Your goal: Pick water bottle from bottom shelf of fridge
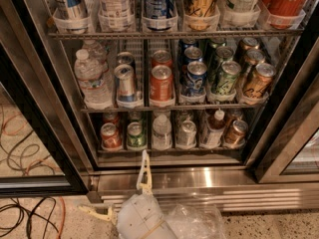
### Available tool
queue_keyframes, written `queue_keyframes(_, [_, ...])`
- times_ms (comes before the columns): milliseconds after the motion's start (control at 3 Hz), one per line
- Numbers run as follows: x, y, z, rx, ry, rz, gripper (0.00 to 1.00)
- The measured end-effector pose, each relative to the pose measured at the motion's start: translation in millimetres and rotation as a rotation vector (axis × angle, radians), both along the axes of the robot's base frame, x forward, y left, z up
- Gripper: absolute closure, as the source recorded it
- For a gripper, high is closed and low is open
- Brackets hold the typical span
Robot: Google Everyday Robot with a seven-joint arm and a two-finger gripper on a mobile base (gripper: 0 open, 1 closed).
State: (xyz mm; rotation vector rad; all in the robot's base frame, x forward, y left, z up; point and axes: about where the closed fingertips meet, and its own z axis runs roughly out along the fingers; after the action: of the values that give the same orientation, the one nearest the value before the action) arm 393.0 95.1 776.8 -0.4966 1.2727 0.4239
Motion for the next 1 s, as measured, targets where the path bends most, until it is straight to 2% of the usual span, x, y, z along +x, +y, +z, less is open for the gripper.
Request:
queue_keyframes(333, [6.7,-22.4,9.9,0.012,-0.028,-0.089,0.00])
queue_keyframes(667, [10.4,-42.4,-2.5,-0.021,0.004,-0.158,0.00])
queue_keyframes(1000, [10.1,-43.2,-3.4,-0.023,0.007,-0.161,0.00])
